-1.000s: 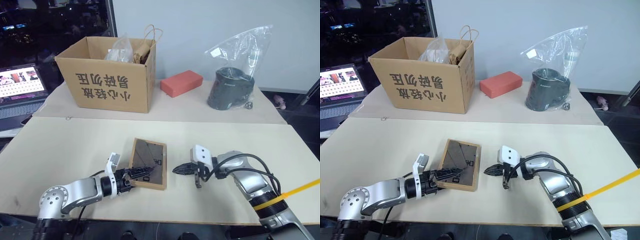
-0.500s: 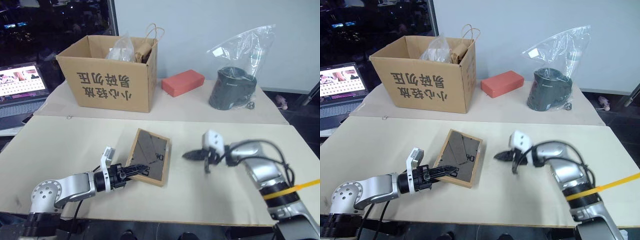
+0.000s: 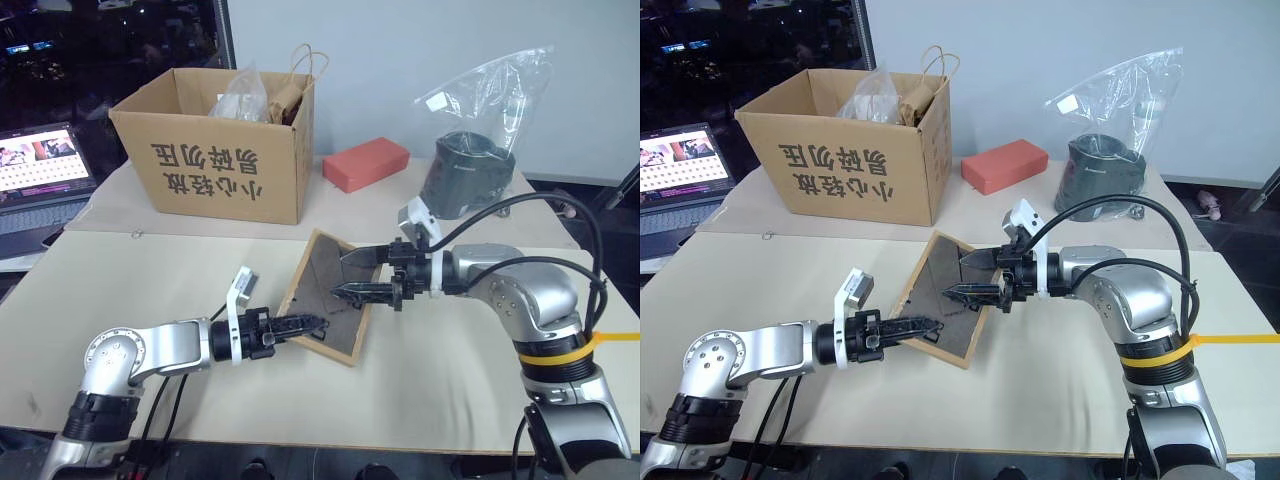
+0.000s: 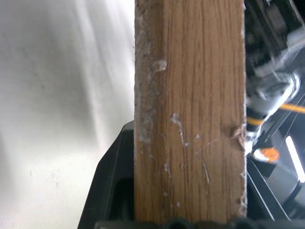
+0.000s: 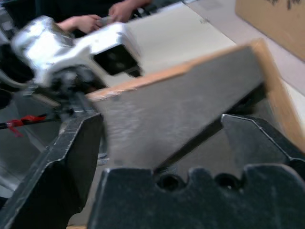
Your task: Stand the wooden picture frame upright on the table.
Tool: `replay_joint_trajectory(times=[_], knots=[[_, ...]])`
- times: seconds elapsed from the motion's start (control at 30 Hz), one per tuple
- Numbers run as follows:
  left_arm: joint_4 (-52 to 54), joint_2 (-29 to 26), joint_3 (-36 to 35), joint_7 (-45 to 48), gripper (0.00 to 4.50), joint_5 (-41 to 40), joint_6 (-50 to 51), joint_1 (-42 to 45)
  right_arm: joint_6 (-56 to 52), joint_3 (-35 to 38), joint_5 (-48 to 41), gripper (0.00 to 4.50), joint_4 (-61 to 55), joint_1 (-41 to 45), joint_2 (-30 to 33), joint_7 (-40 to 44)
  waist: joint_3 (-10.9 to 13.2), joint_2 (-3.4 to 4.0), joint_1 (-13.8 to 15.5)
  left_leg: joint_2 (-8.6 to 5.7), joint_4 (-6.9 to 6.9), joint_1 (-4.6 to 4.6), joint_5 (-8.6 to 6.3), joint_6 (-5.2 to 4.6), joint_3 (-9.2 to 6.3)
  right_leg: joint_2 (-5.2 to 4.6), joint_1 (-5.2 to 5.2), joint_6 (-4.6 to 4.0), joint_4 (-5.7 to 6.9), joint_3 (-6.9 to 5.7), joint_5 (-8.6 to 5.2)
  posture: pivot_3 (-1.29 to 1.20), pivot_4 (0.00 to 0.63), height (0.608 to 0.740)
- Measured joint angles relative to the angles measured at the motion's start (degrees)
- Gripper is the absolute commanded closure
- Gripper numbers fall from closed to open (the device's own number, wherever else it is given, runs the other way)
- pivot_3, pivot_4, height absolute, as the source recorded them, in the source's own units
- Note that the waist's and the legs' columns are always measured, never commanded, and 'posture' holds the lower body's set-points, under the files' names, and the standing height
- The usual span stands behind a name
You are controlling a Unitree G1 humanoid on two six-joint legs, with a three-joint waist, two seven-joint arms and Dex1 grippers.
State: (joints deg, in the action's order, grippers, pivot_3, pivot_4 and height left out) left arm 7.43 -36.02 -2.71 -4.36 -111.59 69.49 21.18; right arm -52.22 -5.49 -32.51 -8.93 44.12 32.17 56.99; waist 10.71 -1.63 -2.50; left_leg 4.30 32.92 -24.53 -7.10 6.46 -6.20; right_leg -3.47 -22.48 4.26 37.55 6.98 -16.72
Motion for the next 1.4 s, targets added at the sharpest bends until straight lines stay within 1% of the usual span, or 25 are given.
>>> replay_joint_trajectory(times=[0.17, 0.3, 0.4, 0.57, 0.63, 0.7, 0.87, 0.97, 1.03, 1.1, 1.23, 1.4], knots=[[0.69, -0.18, 0.35, -0.53, 3.35, 0.5, -1.85, -0.44, -0.66, -0.83, 0.19, 0.04, -0.08, -0.11, 0.24, -1.35, 0.0, 0.0, 0.06, 0.0, 0.04, -0.13, 0.02, 0.01, 0.0, 0.0, -0.11, 0.01, 0.01, -0.01, 0.0, 0.0, 0.15, 0.74], [1.01, -0.2, 0.37, -0.6, 3.35, 0.47, -3.01, -0.42, -1.46, -1.24, -1.53, 0.04, -2.56, -1.06, 0.85, 0.88, 0.0, 0.0, 0.04, 0.0, 0.01, -0.15, 0.01, 0.01, 0.0, 0.0, -0.15, 0.01, 0.0, -0.01, 0.0, 0.0, 0.15, 0.74], [1.35, -0.31, 0.85, -0.44, 3.35, 0.3, -3.13, 0.37, 3.9, -3.27, -2.76, 0.04, -8.28, -5.31, 0.2, 6.33, 0.0, 0.0, 0.04, 0.0, 0.01, -0.19, 0.01, 0.01, 0.0, 0.0, -0.17, 0.04, 0.0, -0.01, -0.02, 0.0, 0.15, 0.74], [1.97, -3.51, 1.55, 2.04, 3.35, -0.16, -2.71, 0.48, 9.98, -2.68, -2.34, 0.04, -9.85, -5.74, -0.74, 6.67, 0.0, 0.0, -0.13, 0.01, 0.04, -0.13, 0.04, 0.04, 0.0, 0.01, -0.19, 0.21, 0.09, -0.01, -0.12, 0.0, 0.15, 0.74], [1.64, -5.09, 1.41, 3.46, 3.35, -0.15, -2.19, 0.18, 13.82, -2.68, -0.11, 0.04, -9.55, -5.76, 0.23, 6.68, 0.0, 0.0, -0.04, 0.0, 0.04, -0.15, 0.04, 0.05, 0.0, 0.01, -0.19, 0.26, 0.05, -0.01, -0.15, 0.0, 0.15, 0.74], [0.67, -6.31, 1.27, 5.12, 3.35, -0.14, -1.72, 0.02, 19.47, -2.85, 4.45, 0.04, -7.9, -6.13, 2.86, 6.82, 0.0, 0.0, 0.09, 0.0, 0.04, -0.16, 0.04, 0.04, 0.0, 0.0, -0.18, 0.28, 0.0, -0.01, -0.16, 0.0, 0.15, 0.74], [-4.22, -7.84, -1.44, 9.91, 3.35, -0.07, -0.01, -0.44, 37.67, -2.57, 17.2, 0.04, 4.11, -9.23, 9.55, 6.28, 0.01, -0.01, 0.27, 0.0, 0.02, -0.27, 0.04, 0.04, 0.01, 0.0, -0.31, 0.28, -0.02, -0.01, -0.16, 0.0, 0.15, 0.74], [-6.49, -8.82, -3.21, 11.91, 3.35, -0.06, 1.11, -0.5, 44.85, 0.05, 19.66, 0.04, 7.0, -10.08, 11.36, 6.21, 0.02, 0.01, -0.11, 0.0, 0.0, -0.48, 0.04, 0.04, 0.01, 0.0, -0.59, 0.15, 0.11, 0.03, -0.09, 0.0, 0.15, 0.74], [-7.04, -8.72, -3.23, 12.62, 3.35, -0.07, 1.9, -0.44, 51.05, 1.04, 21.37, 0.04, 7.29, -10.86, 12.21, 5.91, 0.02, 0.01, -0.24, 0.0, -0.01, -0.48, 0.04, 0.04, 0.01, 0.0, -0.59, 0.1, 0.15, 0.02, -0.06, 0.0, 0.15, 0.74], [-7.94, -7.91, -3.21, 12.78, 3.35, -0.06, 2.08, -0.02, 60.69, 1.94, 26.28, 0.04, 8.82, -12.2, 11.41, 1.48, 0.02, 0.01, -0.12, 0.0, 0.03, -0.47, 0.04, 0.04, 0.01, 0.0, -0.57, 0.11, 0.16, 0.0, -0.07, 0.0, 0.15, 0.74], [-8.68, -5.84, -3.19, 12.73, 3.35, -0.04, 2.07, 1.18, 78.82, 2.62, 39.17, 0.04, 12.28, -16.41, 5.85, -13.87, 0.01, 0.0, 0.01, -0.01, 0.04, -0.48, 0.09, 0.11, 0.01, 0.0, -0.6, 0.11, 0.19, 0.02, -0.06, 0.0, 0.15, 0.74], [-8.69, -3.86, -3.02, 11.62, 3.35, -0.04, 2.07, 1.58, 90.21, 1.53, 54.86, 0.04, 13.91, -18.35, 2.92, -29.27, 0.01, 0.0, -0.09, -0.01, 0.03, -0.45, 0.16, 0.2, 0.01, 0.0, -0.61, -0.05, 0.32, 0.02, 0.03, 0.0, 0.15, 0.74]])
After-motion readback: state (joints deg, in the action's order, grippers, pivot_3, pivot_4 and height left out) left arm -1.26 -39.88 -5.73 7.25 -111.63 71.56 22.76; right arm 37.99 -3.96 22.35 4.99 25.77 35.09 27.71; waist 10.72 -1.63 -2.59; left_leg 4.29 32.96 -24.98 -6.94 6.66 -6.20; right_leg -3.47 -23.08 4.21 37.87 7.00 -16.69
